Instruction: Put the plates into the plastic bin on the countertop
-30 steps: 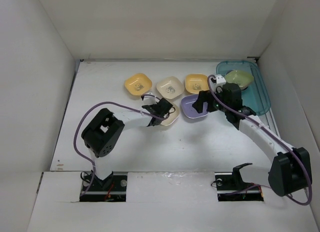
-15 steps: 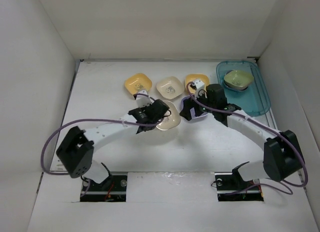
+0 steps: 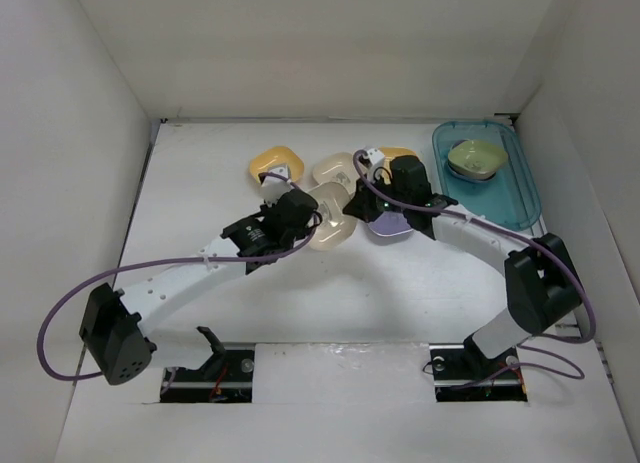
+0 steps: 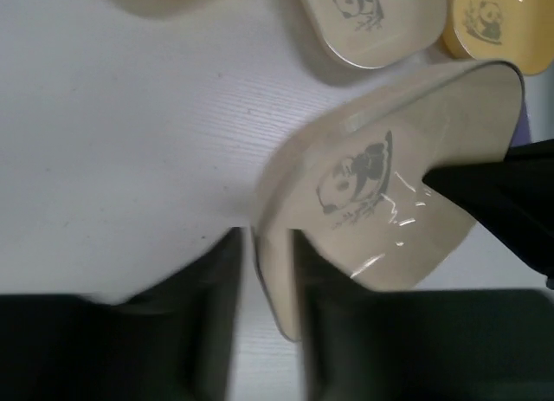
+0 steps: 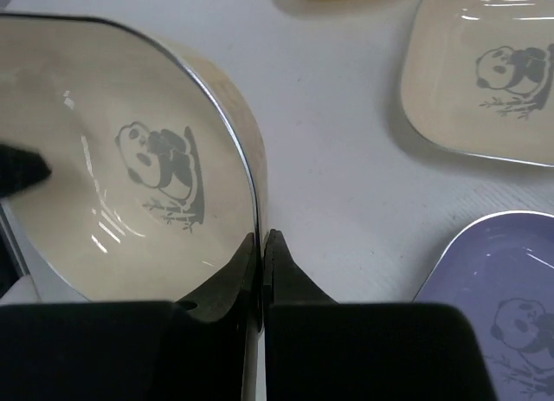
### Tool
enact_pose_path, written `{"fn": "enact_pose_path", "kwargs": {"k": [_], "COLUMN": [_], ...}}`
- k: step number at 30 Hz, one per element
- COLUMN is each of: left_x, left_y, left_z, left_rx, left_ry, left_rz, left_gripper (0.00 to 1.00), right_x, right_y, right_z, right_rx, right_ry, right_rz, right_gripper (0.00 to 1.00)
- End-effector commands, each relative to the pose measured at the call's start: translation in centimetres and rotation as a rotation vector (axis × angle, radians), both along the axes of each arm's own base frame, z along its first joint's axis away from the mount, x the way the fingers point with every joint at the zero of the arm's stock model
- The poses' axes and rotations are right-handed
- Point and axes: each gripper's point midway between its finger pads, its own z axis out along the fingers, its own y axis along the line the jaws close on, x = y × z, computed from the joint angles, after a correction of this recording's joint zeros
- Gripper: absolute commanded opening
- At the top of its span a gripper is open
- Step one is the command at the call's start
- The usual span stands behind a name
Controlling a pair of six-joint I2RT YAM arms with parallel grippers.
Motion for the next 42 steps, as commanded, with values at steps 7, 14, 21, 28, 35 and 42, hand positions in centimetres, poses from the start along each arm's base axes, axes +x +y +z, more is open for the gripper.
{"fn": "enact_pose_path", "kwargs": {"k": [7,14,21,28,35,42], "left_x": [1.3,-0.8,-1.7,-1.8,-2.1,-2.1], "left_y": [-1.9,0.9,1.3,-0.2,0.0,0.0], "left_z": [4.7,4.7,5.1,4.6,3.9,3.9], "left_rx": [-0.065,-0.047,-0.082,-0.105,-0.111,-0.111], "left_ry": [-0.07,-0.086,-0.099,-0.081,-0.077,-0.077], "left_rz": [-0.004,-0.011,-0.038,-0.099,-0.108,-0.108], "left_gripper": [1.0,1.0,1.0,1.0,1.0,1.0], "right_x": [9.2,13.8,16.1,17.2,17.1,17.5], "right_y": [-14.0,-29.8,-37.6,-41.7,-43.8,-43.2], "right_z": [4.4,6.3,5.3,1.5,0.4,-2.2], "right_rx": [0.026,0.045,0.006,-0.027,-0.079,-0.075], "right_ry": [-0.042,-0.019,0.04,0.112,0.114,0.177], "right_rz": [-0.506,-0.953,-1.203,-1.335,-1.425,-1.394], "right_gripper": [0.0,0.0,0.0,0.0,0.0,0.05]}}
